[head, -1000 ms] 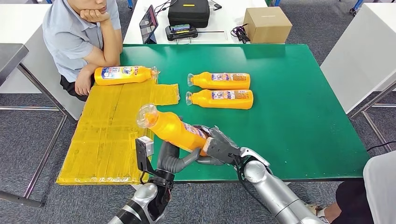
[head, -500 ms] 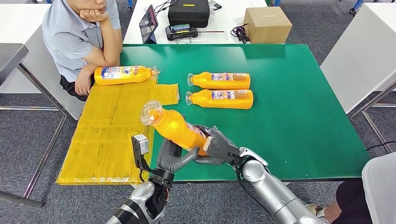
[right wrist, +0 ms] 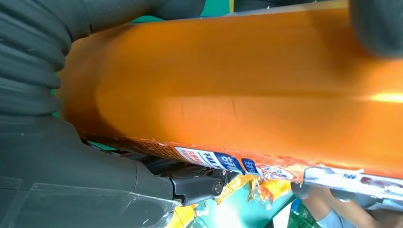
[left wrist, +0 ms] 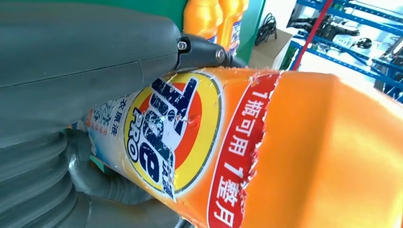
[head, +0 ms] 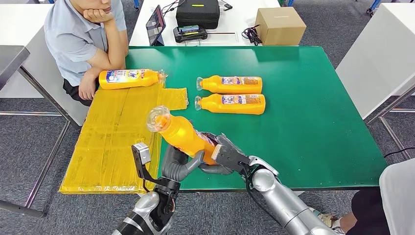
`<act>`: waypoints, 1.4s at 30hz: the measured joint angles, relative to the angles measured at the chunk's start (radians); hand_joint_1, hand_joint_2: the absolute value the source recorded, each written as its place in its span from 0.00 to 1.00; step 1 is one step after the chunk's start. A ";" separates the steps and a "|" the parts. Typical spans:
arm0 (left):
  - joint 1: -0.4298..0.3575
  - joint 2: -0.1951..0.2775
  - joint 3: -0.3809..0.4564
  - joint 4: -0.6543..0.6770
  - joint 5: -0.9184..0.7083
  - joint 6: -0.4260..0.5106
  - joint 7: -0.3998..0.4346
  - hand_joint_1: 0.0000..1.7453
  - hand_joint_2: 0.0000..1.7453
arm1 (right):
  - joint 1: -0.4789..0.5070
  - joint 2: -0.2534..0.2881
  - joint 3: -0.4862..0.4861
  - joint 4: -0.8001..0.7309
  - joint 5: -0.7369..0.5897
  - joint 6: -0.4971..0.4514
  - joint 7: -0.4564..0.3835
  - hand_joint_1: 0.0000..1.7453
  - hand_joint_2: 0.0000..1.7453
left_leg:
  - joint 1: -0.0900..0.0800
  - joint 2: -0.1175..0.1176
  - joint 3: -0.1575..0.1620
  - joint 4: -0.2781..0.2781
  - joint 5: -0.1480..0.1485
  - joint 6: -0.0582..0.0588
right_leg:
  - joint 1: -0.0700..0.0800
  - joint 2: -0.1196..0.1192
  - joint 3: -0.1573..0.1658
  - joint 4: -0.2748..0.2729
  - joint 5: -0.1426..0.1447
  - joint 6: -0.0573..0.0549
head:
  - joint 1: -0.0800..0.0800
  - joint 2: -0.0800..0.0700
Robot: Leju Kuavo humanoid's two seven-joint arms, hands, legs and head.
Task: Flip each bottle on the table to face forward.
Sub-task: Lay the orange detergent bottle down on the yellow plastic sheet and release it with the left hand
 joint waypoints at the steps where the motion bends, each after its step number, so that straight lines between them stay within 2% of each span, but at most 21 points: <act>1: 0.000 0.000 0.000 -0.001 -0.007 0.009 -0.005 1.00 1.00 | 0.000 0.001 0.000 0.002 0.000 0.000 0.000 1.00 1.00 | 0.000 0.000 0.000 0.000 0.000 0.000 | 0.000 0.000 0.000 0.000 0.000 0.000 | 0.000 0.000; 6: 0.000 0.000 -0.001 -0.002 -0.031 0.047 -0.020 1.00 1.00 | 0.000 0.007 0.001 0.009 0.001 -0.001 -0.001 1.00 1.00 | 0.000 0.000 0.000 0.000 0.000 0.000 | 0.000 0.000 0.000 0.000 0.000 0.000 | 0.000 0.000; 9: 0.000 0.000 -0.003 -0.002 -0.044 0.072 -0.028 1.00 1.00 | -0.001 0.009 0.002 0.012 0.001 -0.001 0.000 0.92 1.00 | 0.000 0.000 0.000 0.000 0.000 0.000 | 0.000 0.000 0.000 0.000 0.000 0.000 | 0.000 0.000; 10: 0.000 0.000 -0.004 -0.002 -0.047 0.077 -0.030 1.00 1.00 | -0.001 0.010 0.003 0.013 0.001 -0.001 0.000 0.84 1.00 | 0.000 0.000 0.000 0.000 0.000 0.000 | 0.000 0.000 0.000 0.000 0.000 0.000 | 0.000 0.000; 12: 0.000 -0.001 -0.005 -0.002 -0.053 0.086 -0.036 1.00 1.00 | -0.002 0.012 0.004 0.015 0.001 -0.003 0.001 0.60 1.00 | 0.000 0.000 0.000 0.000 0.000 0.000 | 0.000 0.000 0.000 0.000 0.000 0.000 | 0.000 0.000; 14: 0.000 -0.001 -0.005 -0.002 -0.058 0.093 -0.042 1.00 1.00 | -0.003 0.014 0.005 0.017 0.001 -0.007 0.003 0.23 1.00 | 0.000 0.000 0.000 0.000 0.000 0.000 | 0.000 0.000 0.000 0.000 0.000 0.000 | 0.000 0.000; 16: 0.001 -0.001 -0.005 -0.002 -0.062 0.098 -0.046 1.00 1.00 | -0.003 0.016 0.007 0.019 0.002 -0.010 0.006 0.02 1.00 | 0.000 0.000 0.000 0.000 0.000 0.000 | 0.000 0.000 0.000 0.000 0.000 0.000 | 0.000 0.000; 18: 0.001 -0.001 -0.005 -0.004 -0.065 0.104 -0.048 1.00 1.00 | -0.003 0.017 0.008 0.022 0.001 -0.011 0.011 0.00 1.00 | 0.000 0.000 0.000 0.000 0.000 0.000 | 0.000 0.000 0.000 0.000 0.000 0.000 | 0.000 0.000; 22: 0.004 -0.001 -0.004 -0.011 -0.066 0.114 -0.049 1.00 1.00 | -0.003 0.021 0.010 0.029 0.003 -0.014 0.021 0.00 0.00 | 0.000 0.000 0.000 0.000 0.000 0.000 | 0.000 0.000 0.000 0.000 0.000 0.000 | 0.000 0.000; 40: 0.020 0.007 0.012 -0.070 -0.022 0.111 -0.023 1.00 1.00 | 0.019 0.040 0.027 0.056 0.032 -0.071 0.034 0.00 0.00 | 0.000 0.000 -0.001 0.000 0.000 0.000 | 0.000 0.000 -0.001 0.000 0.000 0.000 | 0.000 0.000; 42: 0.021 0.007 0.013 -0.071 -0.023 0.111 -0.023 1.00 1.00 | 0.022 0.041 0.027 0.056 0.033 -0.074 0.034 0.00 0.50 | 0.000 0.000 -0.001 0.000 0.000 0.000 | 0.000 0.000 -0.001 0.000 0.000 0.000 | 0.000 0.000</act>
